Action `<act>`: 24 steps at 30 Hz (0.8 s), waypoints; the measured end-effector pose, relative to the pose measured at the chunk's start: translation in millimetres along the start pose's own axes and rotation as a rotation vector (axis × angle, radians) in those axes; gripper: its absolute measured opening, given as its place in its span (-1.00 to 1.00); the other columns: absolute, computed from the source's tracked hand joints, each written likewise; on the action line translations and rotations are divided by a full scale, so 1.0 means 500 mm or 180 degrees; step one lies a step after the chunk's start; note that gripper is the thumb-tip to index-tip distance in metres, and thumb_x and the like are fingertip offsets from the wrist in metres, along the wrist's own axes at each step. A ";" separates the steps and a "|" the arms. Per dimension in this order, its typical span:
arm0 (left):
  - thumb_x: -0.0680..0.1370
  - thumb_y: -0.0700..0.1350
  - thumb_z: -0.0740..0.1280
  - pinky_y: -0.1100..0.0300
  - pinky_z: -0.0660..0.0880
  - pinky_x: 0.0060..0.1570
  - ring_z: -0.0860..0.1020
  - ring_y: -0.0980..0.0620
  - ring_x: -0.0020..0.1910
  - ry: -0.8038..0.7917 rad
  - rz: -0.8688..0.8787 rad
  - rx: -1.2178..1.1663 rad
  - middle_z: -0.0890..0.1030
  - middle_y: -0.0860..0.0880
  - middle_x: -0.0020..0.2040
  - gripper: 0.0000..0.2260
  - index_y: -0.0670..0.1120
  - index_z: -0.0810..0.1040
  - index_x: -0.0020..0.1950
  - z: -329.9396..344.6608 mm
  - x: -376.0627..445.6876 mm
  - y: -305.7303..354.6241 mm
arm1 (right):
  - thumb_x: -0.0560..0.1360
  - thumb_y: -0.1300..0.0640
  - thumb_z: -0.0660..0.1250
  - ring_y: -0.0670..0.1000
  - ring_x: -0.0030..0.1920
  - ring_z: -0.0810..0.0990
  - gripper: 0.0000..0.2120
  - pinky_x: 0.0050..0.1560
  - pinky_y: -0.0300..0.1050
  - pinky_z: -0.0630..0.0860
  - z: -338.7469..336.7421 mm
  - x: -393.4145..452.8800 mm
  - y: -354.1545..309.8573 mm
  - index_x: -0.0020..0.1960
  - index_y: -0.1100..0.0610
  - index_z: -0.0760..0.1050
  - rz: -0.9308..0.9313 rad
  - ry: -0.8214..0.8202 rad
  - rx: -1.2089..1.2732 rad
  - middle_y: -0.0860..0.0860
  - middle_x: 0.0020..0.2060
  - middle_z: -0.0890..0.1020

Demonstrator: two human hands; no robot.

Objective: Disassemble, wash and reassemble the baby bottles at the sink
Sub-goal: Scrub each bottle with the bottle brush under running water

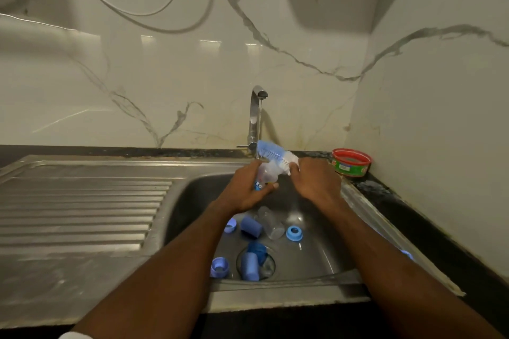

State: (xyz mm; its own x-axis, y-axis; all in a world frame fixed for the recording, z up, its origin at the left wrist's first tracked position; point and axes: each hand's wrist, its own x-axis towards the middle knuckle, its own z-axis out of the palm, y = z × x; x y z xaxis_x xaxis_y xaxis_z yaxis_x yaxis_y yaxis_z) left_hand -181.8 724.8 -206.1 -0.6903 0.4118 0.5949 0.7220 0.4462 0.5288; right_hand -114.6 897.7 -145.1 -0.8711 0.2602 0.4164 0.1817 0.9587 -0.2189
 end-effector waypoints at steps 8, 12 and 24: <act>0.56 0.15 0.43 0.07 0.52 0.22 0.54 0.05 0.20 0.0152 0.0105 -0.0562 0.55 0.06 0.23 -0.59 0.04 0.44 0.33 0.001 0.011 -0.001 | 0.57 -0.02 0.17 0.01 -0.34 0.61 -0.72 -0.14 -0.01 0.52 -0.027 0.012 0.005 -0.15 0.09 0.57 0.0285 -0.0777 0.1150 -0.06 -0.55 0.60; 0.58 0.14 0.40 0.08 0.51 0.13 0.56 0.01 0.09 0.0692 -0.0527 -0.0066 0.58 -0.02 0.11 -0.65 -0.05 0.51 0.22 0.008 0.021 0.013 | 0.60 -0.02 0.19 -0.01 -0.43 0.59 -0.67 -0.23 -0.09 0.46 -0.022 0.005 -0.002 -0.16 0.12 0.61 0.0297 -0.0626 0.1828 0.01 -0.52 0.62; 0.58 0.18 0.36 0.05 0.49 0.23 0.56 -0.04 0.18 0.0038 -0.0531 0.0918 0.61 -0.08 0.18 -0.59 -0.08 0.53 0.28 0.013 0.009 0.021 | 0.69 -0.11 0.13 0.10 0.15 0.64 -0.66 0.15 0.00 0.53 -0.005 -0.021 -0.029 0.32 -0.01 0.53 -0.0527 0.0110 -0.0509 0.05 0.17 0.65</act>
State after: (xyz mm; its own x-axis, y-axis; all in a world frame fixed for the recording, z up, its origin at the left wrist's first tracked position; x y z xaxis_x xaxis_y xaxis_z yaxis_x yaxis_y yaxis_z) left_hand -177.5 736.5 -202.0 -0.7961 0.3055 0.5225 0.5545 0.7139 0.4275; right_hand -107.0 881.2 -143.9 -0.8795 0.0990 0.4655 0.1099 0.9939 -0.0037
